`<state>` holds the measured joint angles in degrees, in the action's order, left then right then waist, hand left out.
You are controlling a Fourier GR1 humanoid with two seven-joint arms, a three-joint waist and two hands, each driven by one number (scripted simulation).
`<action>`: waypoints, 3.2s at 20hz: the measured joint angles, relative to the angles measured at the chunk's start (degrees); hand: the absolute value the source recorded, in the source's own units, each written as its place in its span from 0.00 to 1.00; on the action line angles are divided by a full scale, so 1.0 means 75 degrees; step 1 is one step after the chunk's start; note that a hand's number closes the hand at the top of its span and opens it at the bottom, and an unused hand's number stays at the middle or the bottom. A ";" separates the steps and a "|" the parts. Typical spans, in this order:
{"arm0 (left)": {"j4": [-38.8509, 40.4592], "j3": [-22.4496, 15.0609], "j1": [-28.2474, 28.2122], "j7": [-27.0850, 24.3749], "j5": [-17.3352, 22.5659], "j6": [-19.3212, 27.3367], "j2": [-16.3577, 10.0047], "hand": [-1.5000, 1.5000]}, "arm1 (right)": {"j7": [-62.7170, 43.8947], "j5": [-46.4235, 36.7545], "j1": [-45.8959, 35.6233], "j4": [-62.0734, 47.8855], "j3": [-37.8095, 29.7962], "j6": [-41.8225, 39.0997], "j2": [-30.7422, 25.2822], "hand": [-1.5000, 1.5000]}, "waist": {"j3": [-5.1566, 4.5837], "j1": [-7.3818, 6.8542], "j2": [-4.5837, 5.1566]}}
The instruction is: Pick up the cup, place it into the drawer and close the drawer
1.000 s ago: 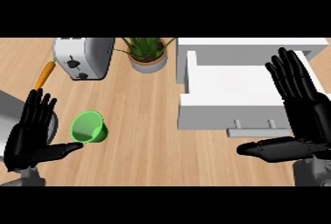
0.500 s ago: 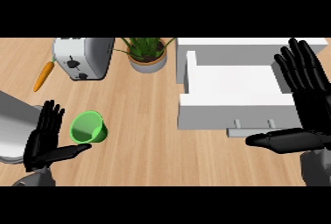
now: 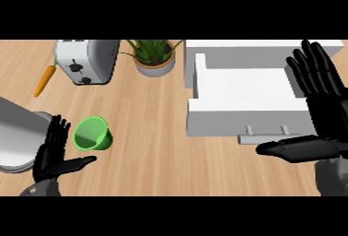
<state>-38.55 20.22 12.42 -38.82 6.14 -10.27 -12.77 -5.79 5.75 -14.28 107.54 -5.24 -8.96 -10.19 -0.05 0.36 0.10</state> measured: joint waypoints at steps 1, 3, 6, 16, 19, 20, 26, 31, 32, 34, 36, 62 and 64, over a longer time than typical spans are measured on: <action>0.0242 0.0011 0.0077 -0.0142 0.0002 -0.0042 -0.0063 0.00 | -0.0031 0.0029 -0.0077 -0.0077 -0.0059 -0.0014 -0.0029 0.00 | 0.0000 -0.0006 -0.0001; 0.1067 0.0093 0.0355 -0.0724 -0.0084 -0.0086 -0.0200 0.00 | -0.0113 0.0067 -0.0092 -0.0017 -0.0086 -0.0017 -0.0035 0.00 | -0.0003 0.0014 0.0006; 0.2047 0.0142 0.0752 -0.1413 -0.0187 -0.0067 -0.0246 0.00 | 0.0013 0.0033 -0.0139 -0.0183 -0.0130 -0.0060 -0.0054 0.00 | -0.0005 0.0027 0.0014; 0.3601 0.0204 0.1488 -0.2352 -0.0393 0.0061 -0.0317 0.00 | -0.0145 0.0090 -0.0212 -0.0083 -0.0141 -0.0086 -0.0047 0.00 | -0.0017 0.0088 0.0040; 0.3765 0.0204 0.1607 -0.2435 -0.0439 0.0109 -0.0299 0.00 | -0.0052 0.0097 -0.0195 -0.0180 -0.0141 -0.0137 -0.0037 0.00 | -0.0021 0.0119 0.0056; 0.3805 0.0196 0.1654 -0.2434 -0.0453 0.0112 -0.0299 0.00 | 0.0001 0.0111 -0.0194 -0.0239 -0.0179 -0.0177 -0.0068 0.00 | -0.0022 0.0120 0.0057; 0.3911 0.0184 0.1779 -0.2464 -0.0484 -0.0015 -0.0241 0.00 | -0.0109 0.0108 -0.0367 -0.0227 -0.0164 -0.0152 -0.0079 0.00 | -0.0028 0.0152 0.0071; 0.3813 0.0139 0.1878 -0.2347 -0.0456 -0.0540 -0.0118 1.00 | -0.0170 0.0246 -0.0607 -0.0480 -0.0362 -0.0226 -0.0235 0.00 | -0.0031 0.0146 0.0077; 0.3740 0.0121 0.1913 -0.2421 -0.0475 -0.0497 -0.0040 1.00 | -0.0092 0.0214 -0.0545 -0.0494 -0.0326 -0.0240 -0.0206 0.00 | -0.0032 0.0161 0.0080; 0.3570 0.0123 0.1877 -0.2645 -0.0507 -0.0287 -0.0034 1.00 | -0.0133 0.0150 -0.0412 -0.0331 -0.0260 -0.0215 -0.0179 0.00 | -0.0033 0.0189 0.0077; 0.3416 0.0182 0.1915 -0.2823 -0.0515 0.0197 -0.0042 1.00 | -0.0130 0.0193 -0.0348 -0.0279 -0.0304 -0.0253 -0.0215 0.00 | -0.0029 0.0188 0.0072; 0.0813 -0.0629 0.3826 -0.1792 -0.0484 0.0270 0.1139 1.00 | -0.0214 0.0152 -0.0198 -0.0284 -0.0522 -0.0252 -0.0357 0.00 | 0.0014 -0.0104 -0.0066; 0.0392 -0.0841 0.4116 -0.1274 -0.0438 0.0420 0.1301 1.00 | -0.0172 0.0100 -0.0172 -0.0268 -0.0498 -0.0210 -0.0312 0.00 | 0.0014 -0.0107 -0.0074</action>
<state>-35.61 13.91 43.29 -48.37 2.86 -7.12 -3.01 -7.08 6.50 -15.58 105.53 -8.98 -10.53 -12.53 0.06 -0.45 -0.45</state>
